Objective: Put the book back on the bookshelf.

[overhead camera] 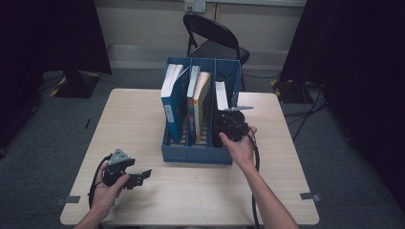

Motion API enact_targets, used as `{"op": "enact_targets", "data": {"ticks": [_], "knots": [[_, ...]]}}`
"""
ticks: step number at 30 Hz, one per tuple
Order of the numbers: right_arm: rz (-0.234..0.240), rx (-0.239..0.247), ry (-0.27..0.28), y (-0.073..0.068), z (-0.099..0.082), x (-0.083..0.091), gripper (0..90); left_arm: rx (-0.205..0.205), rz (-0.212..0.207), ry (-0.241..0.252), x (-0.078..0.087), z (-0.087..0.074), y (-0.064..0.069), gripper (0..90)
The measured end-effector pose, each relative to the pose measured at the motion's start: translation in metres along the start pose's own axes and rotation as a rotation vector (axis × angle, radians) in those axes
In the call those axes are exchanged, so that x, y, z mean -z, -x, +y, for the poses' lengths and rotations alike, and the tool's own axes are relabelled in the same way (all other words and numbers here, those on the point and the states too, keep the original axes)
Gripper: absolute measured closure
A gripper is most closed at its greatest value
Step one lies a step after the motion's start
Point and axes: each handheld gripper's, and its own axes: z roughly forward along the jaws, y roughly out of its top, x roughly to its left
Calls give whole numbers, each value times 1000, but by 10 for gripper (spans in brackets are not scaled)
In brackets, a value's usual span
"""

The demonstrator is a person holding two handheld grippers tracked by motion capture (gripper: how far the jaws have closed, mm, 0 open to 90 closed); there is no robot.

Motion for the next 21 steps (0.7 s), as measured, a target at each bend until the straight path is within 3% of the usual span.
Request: {"op": "enact_targets", "data": {"ticks": [9,15,21], "knots": [[0,-20,25,2,10,-13,473,2,-1,3,0,0,-2,177],[41,-2,43,13,14,-19,461,6,3,2,0,0,-2,176],[47,11,35,14,17,-22,461,11,3,6,0,0,-1,176]]}}
